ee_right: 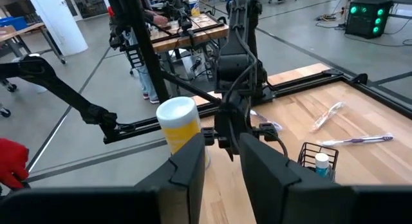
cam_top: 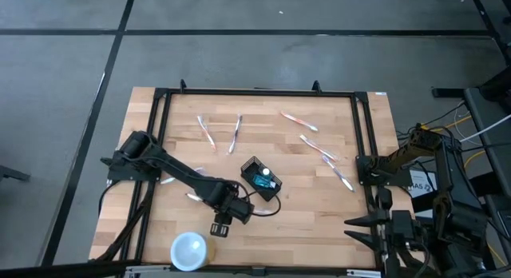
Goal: Pick & Place toothbrushing station
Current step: Put the violet toothbrush into the wire organizer
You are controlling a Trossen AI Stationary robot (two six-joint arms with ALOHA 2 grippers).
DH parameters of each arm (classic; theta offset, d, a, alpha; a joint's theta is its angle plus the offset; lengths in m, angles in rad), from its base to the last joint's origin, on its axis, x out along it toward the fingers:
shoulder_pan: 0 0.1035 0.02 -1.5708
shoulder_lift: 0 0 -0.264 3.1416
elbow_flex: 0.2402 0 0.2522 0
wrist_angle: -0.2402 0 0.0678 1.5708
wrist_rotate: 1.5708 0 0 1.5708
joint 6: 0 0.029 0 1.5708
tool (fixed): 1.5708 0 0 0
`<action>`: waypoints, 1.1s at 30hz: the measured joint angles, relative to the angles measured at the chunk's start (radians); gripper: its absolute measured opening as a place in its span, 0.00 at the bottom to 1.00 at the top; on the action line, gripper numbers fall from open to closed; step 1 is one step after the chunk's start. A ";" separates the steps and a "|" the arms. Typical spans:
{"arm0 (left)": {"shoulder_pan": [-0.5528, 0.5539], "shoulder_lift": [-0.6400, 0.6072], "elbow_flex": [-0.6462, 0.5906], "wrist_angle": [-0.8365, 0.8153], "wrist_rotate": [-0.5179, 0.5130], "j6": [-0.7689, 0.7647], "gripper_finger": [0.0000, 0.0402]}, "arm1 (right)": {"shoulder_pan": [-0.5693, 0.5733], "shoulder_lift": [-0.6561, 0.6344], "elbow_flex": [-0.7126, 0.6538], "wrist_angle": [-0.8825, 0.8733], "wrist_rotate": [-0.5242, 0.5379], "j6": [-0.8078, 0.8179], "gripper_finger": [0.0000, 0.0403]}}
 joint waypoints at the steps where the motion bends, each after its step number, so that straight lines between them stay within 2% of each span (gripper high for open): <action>1: 0.000 0.006 0.000 0.006 0.000 0.003 0.32 | 0.002 0.000 0.000 0.000 0.001 0.000 0.25; 11: -0.001 0.071 0.000 0.012 -0.048 0.056 0.32 | 0.014 0.000 0.000 0.000 0.006 0.008 0.25; 21: -0.002 0.097 0.000 0.011 -0.045 0.064 0.32 | 0.026 0.000 0.000 0.000 0.008 0.023 0.25; 33: -0.006 0.098 -0.067 0.036 -0.013 0.059 0.14 | 0.037 0.000 0.000 0.007 0.018 0.023 0.25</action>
